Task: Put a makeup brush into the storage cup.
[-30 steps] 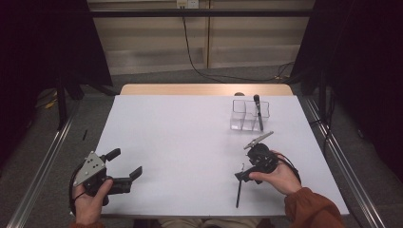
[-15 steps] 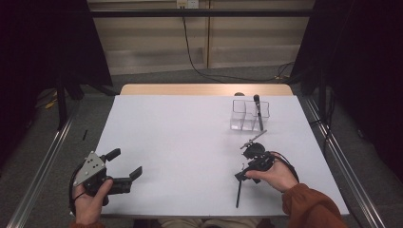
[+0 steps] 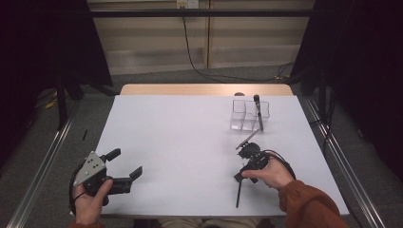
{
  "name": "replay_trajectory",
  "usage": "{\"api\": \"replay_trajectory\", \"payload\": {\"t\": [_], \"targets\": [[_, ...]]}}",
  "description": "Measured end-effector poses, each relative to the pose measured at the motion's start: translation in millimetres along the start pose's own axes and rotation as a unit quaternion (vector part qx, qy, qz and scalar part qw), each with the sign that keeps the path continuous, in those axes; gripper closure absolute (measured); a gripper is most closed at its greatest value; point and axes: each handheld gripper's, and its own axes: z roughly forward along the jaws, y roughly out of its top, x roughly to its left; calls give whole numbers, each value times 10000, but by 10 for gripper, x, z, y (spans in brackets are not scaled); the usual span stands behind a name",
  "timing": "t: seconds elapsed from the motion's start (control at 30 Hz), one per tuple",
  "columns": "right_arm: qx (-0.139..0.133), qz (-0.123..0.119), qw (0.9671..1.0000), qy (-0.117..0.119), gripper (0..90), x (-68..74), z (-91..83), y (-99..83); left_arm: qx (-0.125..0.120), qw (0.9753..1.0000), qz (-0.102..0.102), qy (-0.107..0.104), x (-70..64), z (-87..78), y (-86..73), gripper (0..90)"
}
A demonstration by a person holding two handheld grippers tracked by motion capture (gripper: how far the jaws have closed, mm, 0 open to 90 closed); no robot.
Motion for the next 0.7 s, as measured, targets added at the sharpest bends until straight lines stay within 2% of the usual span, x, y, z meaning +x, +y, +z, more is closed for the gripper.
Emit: {"api": "replay_trajectory", "payload": {"t": [0.23, 0.3, 0.33, 0.47, 0.7], "targets": [[252, 5, 9995, -192, 319, 55, 27, 64, 2, 10000, 7, -6, -1, 1, 0, 19], [306, -56, 9991, -282, 324, 69, 37, 81, 4, 10000, 3, -12, -2, 2, 0, 18], [371, -4, 9988, -323, 330, 92, 37, 88, 4, 10000, 9, -11, -2, 1, 0, 18], [377, -159, 9975, -579, 371, 129, 49, 89, 2, 10000, 2, -12, 0, 1, -2, 19], [380, -210, 9970, -645, 390, 146, 54, 89, 3, 10000, 6, -12, -5, 2, -1, 19]]}}
